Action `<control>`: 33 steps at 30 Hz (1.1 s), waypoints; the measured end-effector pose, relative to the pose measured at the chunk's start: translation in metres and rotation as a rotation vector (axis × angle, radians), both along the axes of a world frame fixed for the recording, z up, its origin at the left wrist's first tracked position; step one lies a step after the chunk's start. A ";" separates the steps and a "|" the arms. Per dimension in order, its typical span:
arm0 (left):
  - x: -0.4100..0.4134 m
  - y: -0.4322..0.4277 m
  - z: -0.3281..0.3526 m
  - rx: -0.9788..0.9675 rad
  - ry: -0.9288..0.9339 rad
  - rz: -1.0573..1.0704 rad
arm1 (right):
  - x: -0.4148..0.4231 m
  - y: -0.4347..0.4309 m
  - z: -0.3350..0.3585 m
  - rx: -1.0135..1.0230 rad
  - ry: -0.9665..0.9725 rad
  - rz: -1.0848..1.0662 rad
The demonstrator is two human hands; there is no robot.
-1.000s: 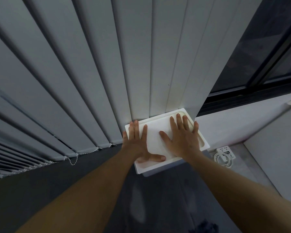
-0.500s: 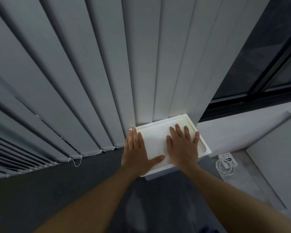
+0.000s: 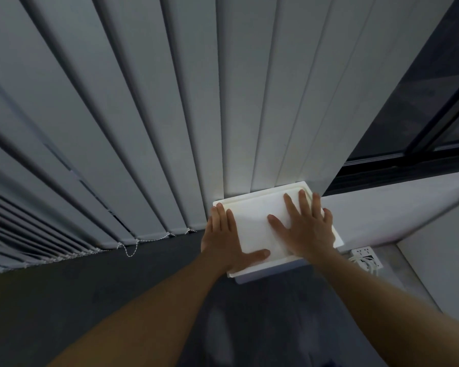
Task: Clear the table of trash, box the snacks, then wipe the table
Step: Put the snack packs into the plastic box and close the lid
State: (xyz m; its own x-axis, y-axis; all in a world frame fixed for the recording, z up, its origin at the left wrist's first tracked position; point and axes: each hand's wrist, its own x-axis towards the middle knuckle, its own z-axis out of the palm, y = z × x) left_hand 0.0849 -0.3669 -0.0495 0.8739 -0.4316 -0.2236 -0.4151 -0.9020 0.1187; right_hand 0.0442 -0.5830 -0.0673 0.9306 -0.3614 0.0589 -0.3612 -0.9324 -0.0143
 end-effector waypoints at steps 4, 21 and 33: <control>0.009 -0.007 0.004 -0.050 0.024 0.016 | 0.000 0.001 0.003 0.024 -0.021 -0.015; 0.025 -0.012 -0.008 0.043 -0.084 -0.107 | 0.017 0.001 0.000 -0.039 0.029 0.094; 0.031 -0.015 -0.002 0.053 -0.015 -0.095 | 0.010 0.024 -0.001 -0.025 0.023 0.031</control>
State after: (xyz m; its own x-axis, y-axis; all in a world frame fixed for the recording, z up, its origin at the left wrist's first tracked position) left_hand 0.1164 -0.3817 -0.0519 0.8331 -0.5006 -0.2353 -0.5006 -0.8633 0.0645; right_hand 0.0538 -0.5595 -0.0687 0.9425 -0.3309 0.0461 -0.3320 -0.9431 0.0176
